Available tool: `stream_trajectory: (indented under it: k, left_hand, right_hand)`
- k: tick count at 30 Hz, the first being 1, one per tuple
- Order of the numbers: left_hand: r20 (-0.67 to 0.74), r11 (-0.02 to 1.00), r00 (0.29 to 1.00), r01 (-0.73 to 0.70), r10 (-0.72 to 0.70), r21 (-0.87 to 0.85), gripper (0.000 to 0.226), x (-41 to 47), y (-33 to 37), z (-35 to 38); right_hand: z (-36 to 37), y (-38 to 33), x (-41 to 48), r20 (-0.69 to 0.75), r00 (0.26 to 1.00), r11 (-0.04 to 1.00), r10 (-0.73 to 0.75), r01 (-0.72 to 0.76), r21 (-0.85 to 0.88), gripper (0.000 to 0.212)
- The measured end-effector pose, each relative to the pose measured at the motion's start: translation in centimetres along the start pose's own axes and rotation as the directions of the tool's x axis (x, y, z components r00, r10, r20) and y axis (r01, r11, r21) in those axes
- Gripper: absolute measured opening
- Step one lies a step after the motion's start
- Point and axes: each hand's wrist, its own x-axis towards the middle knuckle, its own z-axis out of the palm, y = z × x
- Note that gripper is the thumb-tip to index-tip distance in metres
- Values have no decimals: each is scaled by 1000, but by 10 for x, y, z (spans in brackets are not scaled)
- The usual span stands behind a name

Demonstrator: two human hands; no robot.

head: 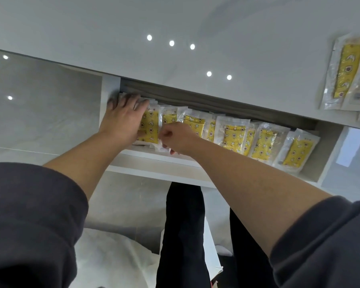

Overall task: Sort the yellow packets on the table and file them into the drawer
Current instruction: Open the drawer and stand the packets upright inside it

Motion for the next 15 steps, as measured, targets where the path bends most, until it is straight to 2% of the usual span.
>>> stream_trajectory:
  k: [3,5,12,15]
  left_hand:
    - [41,1000,999,-16,17,-18,103,1,11,1]
    - [95,998,995,-35,31,44,106,4,21,5]
    - [114,904,993,-34,-17,426,97,-9,5,10]
    - [152,910,984,19,-90,415,95,-17,8,3]
  right_hand:
    - [-6,10,-6,-46,999,1000,1,-1,-14,28]
    - [-9,15,-8,-29,1000,1000,2,-2,-18,27]
    - [-18,36,-21,-56,997,997,47,-43,70,24]
    - [-27,42,-36,-66,995,993,74,-67,96,25]
